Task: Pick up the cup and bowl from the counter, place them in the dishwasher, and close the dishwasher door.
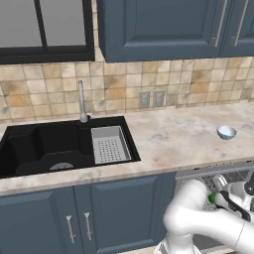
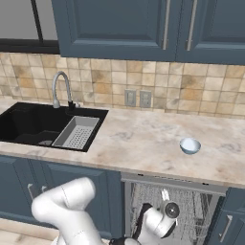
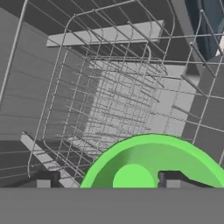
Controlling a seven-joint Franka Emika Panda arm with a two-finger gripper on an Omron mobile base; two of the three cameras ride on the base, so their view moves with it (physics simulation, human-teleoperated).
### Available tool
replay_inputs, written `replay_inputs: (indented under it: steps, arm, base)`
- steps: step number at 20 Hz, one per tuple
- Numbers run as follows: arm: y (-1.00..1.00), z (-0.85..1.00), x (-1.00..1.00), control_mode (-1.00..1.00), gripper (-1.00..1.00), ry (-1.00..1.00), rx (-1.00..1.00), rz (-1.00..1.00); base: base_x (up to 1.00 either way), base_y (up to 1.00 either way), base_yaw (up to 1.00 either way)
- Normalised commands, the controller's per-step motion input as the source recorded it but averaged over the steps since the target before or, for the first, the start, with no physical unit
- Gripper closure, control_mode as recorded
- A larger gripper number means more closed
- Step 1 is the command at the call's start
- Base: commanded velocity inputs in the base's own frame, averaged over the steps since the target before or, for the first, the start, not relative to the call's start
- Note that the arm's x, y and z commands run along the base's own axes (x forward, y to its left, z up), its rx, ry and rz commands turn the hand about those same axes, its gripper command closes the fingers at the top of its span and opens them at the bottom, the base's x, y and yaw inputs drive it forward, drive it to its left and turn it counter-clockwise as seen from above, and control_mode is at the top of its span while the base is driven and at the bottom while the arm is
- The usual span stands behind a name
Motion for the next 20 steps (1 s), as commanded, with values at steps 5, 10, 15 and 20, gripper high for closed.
replay_inputs:
  steps: [5,10,15,20]
  arm:
    - [-0.50,-0.80,-0.88,-1.00,-1.00,0.00,0.00,0.04]
    - [-0.47,-0.58,-0.88,-1.00,-1.00,-0.01,0.00,0.03]
    - [-0.29,0.25,-0.60,-1.00,-1.00,-0.12,0.00,0.00]
    - [-0.11,0.89,-0.34,-1.00,-1.00,-0.12,-0.04,0.00]
  base:
    - [0.00,0.00,0.00]
    - [0.00,0.00,0.00]
    - [0.00,0.00,0.00]
    - [0.00,0.00,0.00]
